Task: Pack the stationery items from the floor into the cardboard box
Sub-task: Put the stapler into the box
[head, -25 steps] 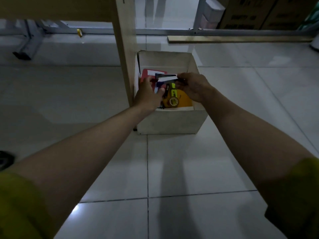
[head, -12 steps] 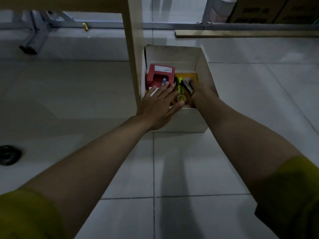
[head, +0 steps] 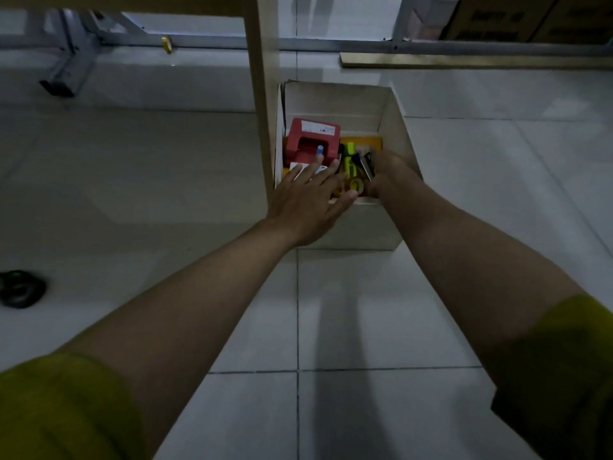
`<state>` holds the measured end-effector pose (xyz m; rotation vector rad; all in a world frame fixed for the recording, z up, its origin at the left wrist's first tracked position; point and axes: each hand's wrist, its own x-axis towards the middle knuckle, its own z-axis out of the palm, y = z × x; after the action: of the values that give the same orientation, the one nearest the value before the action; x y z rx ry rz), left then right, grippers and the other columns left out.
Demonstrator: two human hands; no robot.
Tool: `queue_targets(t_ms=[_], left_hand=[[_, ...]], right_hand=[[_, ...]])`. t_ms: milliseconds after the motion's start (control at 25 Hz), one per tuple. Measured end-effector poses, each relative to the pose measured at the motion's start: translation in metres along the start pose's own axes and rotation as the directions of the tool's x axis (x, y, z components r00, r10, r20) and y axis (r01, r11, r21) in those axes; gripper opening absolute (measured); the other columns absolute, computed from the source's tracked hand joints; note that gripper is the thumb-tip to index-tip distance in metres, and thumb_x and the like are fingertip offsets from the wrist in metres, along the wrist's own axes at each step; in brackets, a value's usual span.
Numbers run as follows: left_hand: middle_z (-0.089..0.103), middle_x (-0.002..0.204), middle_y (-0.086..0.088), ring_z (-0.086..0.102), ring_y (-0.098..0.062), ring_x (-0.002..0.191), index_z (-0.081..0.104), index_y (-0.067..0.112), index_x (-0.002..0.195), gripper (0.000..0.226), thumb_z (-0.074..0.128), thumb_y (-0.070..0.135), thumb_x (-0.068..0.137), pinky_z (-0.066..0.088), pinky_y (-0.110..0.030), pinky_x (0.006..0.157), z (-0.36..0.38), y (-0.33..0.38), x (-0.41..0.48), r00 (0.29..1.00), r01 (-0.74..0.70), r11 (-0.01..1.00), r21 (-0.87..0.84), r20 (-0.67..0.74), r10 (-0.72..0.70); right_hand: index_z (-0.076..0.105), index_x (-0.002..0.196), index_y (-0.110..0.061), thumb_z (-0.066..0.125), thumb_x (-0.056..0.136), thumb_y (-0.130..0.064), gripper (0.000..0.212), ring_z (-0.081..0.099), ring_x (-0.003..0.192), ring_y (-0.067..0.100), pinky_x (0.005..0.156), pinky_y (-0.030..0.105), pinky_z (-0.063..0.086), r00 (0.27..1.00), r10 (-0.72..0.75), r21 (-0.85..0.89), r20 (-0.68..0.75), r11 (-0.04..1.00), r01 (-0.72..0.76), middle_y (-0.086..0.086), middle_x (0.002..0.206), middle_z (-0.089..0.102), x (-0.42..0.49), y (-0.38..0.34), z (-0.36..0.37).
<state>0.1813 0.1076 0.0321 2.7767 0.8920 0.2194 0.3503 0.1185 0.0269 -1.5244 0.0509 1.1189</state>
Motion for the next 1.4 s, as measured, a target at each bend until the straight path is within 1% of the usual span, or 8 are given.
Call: queue_targets(t_ms=[160, 240, 320, 400, 560, 840, 1160, 1400], left_hand=[[0.009, 0.160, 0.000, 0.000, -0.018, 0.148, 0.026, 0.024, 0.146, 0.054, 0.026, 0.048, 0.097, 0.003, -0.042, 0.119, -0.012, -0.001, -0.006, 0.996, 0.069, 0.989, -0.131, 0.061, -0.062], [0.007, 0.160, -0.001, -0.002, -0.019, 0.148, 0.024, 0.022, 0.147, 0.054, 0.028, 0.044, 0.098, 0.005, -0.040, 0.118, -0.017, -0.005, -0.016, 0.995, 0.087, 0.976, -0.200, 0.073, -0.073], [0.007, 0.160, 0.000, -0.002, -0.018, 0.148, 0.022, 0.021, 0.147, 0.053, 0.031, 0.040, 0.099, 0.008, -0.038, 0.118, -0.021, -0.008, -0.029, 0.995, 0.081, 0.973, -0.216, 0.079, -0.066], [0.009, 0.160, 0.001, -0.002, -0.017, 0.148, 0.022, 0.020, 0.148, 0.052, 0.033, 0.037, 0.099, 0.009, -0.038, 0.118, -0.028, -0.007, -0.044, 0.997, 0.065, 0.976, -0.209, 0.062, -0.054], [0.014, 0.159, 0.001, 0.003, -0.017, 0.148, 0.025, 0.021, 0.147, 0.051, 0.036, 0.034, 0.098, 0.012, -0.039, 0.120, -0.042, -0.007, -0.077, 0.999, 0.041, 0.982, -0.187, -0.005, -0.043], [0.023, 0.157, -0.002, 0.012, -0.019, 0.147, 0.031, 0.021, 0.144, 0.048, 0.040, 0.029, 0.097, 0.015, -0.036, 0.118, -0.041, -0.038, -0.139, 0.984, 0.122, 0.978, -0.169, -0.112, -0.142], [0.022, 0.157, -0.002, 0.015, -0.019, 0.146, 0.032, 0.022, 0.143, 0.047, 0.041, 0.029, 0.097, 0.020, -0.039, 0.118, -0.019, -0.077, -0.231, 0.938, 0.328, 0.920, -0.217, -0.045, -0.345], [0.047, 0.140, -0.011, 0.037, -0.027, 0.130, 0.046, 0.017, 0.134, 0.041, 0.049, 0.017, 0.093, 0.036, -0.037, 0.105, -0.002, -0.099, -0.299, 0.860, 0.492, 0.819, -0.294, 0.020, -0.510]], right_hand=[[0.061, 0.116, -0.005, 0.045, 0.096, -0.026, 0.034, 0.065, 0.105, 0.027, 0.095, 0.040, 0.052, 0.988, -0.105, -0.168, -0.117, 0.982, 0.085, 0.012, 0.121, 0.065, -0.008, -0.005, -0.001], [0.056, 0.123, -0.002, 0.043, 0.097, -0.019, 0.033, 0.061, 0.114, 0.029, 0.091, 0.035, 0.053, 0.966, -0.231, -0.320, -0.116, 0.929, 0.184, 0.016, 0.126, 0.060, -0.036, -0.003, 0.003], [0.046, 0.133, -0.002, 0.042, 0.098, -0.019, 0.039, 0.046, 0.130, 0.032, 0.100, 0.036, 0.045, 0.914, -0.395, -0.650, -0.098, 0.721, 0.241, 0.019, 0.141, 0.046, -0.055, 0.004, 0.007], [0.032, 0.144, -0.005, 0.049, 0.095, -0.024, 0.055, 0.029, 0.140, 0.033, 0.112, 0.038, 0.030, 0.840, -0.542, -0.807, 0.017, 0.489, 0.331, 0.019, 0.153, 0.026, -0.069, 0.012, 0.008], [0.012, 0.151, -0.010, 0.052, 0.094, -0.029, 0.072, 0.006, 0.146, 0.039, 0.119, 0.048, 0.017, 0.658, -0.650, -0.852, 0.379, 0.032, 0.522, 0.018, 0.159, 0.005, -0.091, 0.042, 0.010], [0.001, 0.152, -0.012, 0.032, 0.101, -0.039, 0.066, -0.008, 0.149, 0.025, 0.119, 0.035, -0.005, 0.457, -0.632, -0.713, 0.625, -0.224, 0.665, 0.010, 0.161, -0.006, -0.152, 0.121, 0.019], [0.003, 0.153, -0.015, 0.037, 0.100, -0.033, 0.066, -0.008, 0.149, 0.021, 0.119, 0.034, -0.001, 0.498, -0.339, -0.574, 0.798, -0.177, 0.800, 0.005, 0.161, -0.007, -0.197, 0.210, 0.035], [0.024, 0.148, -0.006, 0.048, 0.096, -0.021, 0.060, 0.018, 0.144, 0.026, 0.121, 0.035, 0.016, 0.372, -0.042, -0.374, 0.927, -0.105, 0.921, 0.012, 0.155, 0.026, -0.223, 0.264, 0.043]])
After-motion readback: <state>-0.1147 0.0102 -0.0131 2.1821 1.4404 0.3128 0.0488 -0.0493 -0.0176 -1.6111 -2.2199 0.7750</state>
